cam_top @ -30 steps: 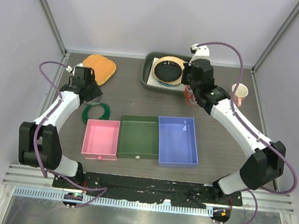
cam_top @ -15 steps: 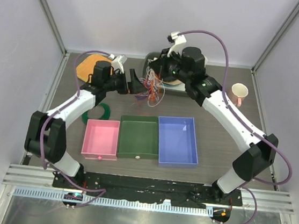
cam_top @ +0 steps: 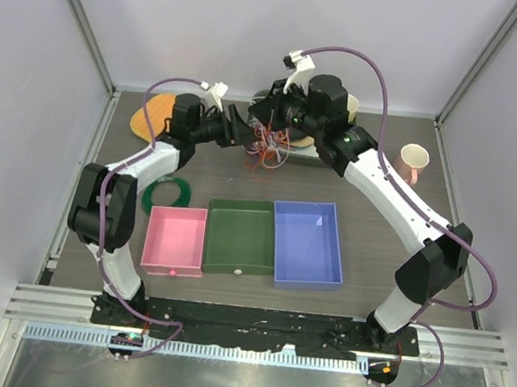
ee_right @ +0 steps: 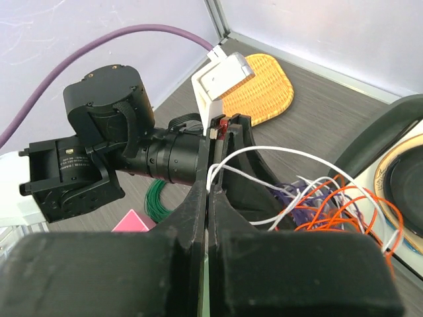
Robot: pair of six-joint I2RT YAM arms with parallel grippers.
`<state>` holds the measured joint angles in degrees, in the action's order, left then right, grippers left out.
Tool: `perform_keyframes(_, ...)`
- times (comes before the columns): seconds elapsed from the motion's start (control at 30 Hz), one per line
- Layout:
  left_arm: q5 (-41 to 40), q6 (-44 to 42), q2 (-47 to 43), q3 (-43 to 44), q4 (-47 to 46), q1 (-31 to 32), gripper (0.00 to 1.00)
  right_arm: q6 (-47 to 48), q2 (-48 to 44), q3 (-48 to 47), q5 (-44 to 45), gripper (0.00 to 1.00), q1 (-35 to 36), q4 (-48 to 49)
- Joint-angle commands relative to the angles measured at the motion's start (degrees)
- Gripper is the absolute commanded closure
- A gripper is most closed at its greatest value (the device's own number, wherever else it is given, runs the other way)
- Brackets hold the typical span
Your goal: Untangle the cables
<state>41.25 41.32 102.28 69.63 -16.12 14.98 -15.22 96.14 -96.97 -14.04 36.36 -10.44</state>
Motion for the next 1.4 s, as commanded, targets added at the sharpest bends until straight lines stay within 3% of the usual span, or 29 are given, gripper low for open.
perform_keyframes(0.0,1.1,-0.5,-0.3,2.4,-5.1,-0.2,0.63,-0.7,-1.3,-3.2,-1.3,0.99,0.1,1.8)
perform_keyframes(0.07,-0.9,-0.8,-1.6,1.4,-4.2,-0.2,1.0,-0.7,-1.6,-3.1,1.9,0.99,0.1,0.9)
perform_keyframes(0.13,-9.4,-2.2,-3.1,0.7,1.8,-0.4,1.0,0.3,-2.1,-3.1,7.0,0.99,0.1,-0.5)
perform_keyframes(0.17,-13.6,-3.9,-5.0,0.4,4.8,-0.6,1.0,1.1,-2.4,-3.0,14.1,0.99,0.0,-2.6)
perform_keyframes(0.2,-24.6,-4.7,-5.9,0.6,12.4,-0.8,1.0,1.9,-3.1,-3.0,20.8,0.99,0.0,-3.5)
perform_keyframes(0.3,-41.7,-6.5,-7.8,1.2,25.1,-2.2,1.0,4.5,-5.2,-1.4,39.1,0.99,-1.4,-5.6)
perform_keyframes(0.33,-43.8,-6.6,-8.1,1.0,26.9,-2.9,1.0,5.1,-5.7,0.2,41.6,0.99,-2.1,-5.6)
perform_keyframes(0.5,-44.4,-4.6,-8.9,-3.3,30.3,-10.8,1.0,4.7,-9.5,4.7,45.9,0.99,-10.4,-6.5)
perform_keyframes(0.57,-48.4,-4.1,-8.9,-3.4,31.7,-11.8,1.0,5.1,-11.3,6.6,46.6,0.99,-12.8,-6.6)
perform_keyframes(1.0,-51.3,-4.4,-6.5,-2.0,34.5,-12.2,1.0,9.8,-16.7,5.0,49.3,0.99,-14.4,-8.8)
perform_keyframes(1.2,-55.8,-3.7,-5.1,-0.9,37.4,-12.2,1.0,17.9,-19.3,-0.6,63.1,0.99,-14.9,-9.1)
perform_keyframes(1.37,-56.6,-3.4,-4.5,-0.3,38.3,-12.2,1.0,21.0,-22.0,-3.1,67.5,0.99,-17.8,-7.7)
